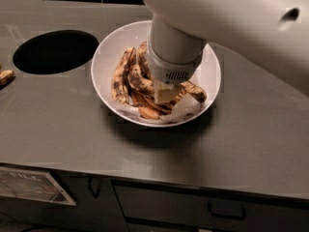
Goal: Pick banana from white bowl
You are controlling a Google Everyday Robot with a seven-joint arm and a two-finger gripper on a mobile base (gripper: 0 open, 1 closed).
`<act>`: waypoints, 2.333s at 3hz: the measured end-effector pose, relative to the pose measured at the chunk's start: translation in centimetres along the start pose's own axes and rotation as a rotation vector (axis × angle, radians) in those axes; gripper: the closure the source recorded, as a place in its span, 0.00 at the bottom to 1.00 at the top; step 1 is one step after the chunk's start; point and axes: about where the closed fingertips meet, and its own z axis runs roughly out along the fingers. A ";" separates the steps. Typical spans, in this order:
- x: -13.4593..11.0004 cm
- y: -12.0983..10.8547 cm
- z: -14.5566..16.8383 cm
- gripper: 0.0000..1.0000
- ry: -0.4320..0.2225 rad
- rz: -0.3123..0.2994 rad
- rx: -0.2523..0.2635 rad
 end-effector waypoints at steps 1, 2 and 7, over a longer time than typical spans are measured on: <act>0.0 0.0 0.0 1.00 0.000 0.000 0.000; 0.0 0.0 0.0 1.00 0.000 0.000 0.000; 3.3 -0.3 -9.4 1.00 -0.353 0.012 0.182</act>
Offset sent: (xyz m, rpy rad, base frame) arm 0.0000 0.0000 0.0000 0.0000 0.0000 0.0000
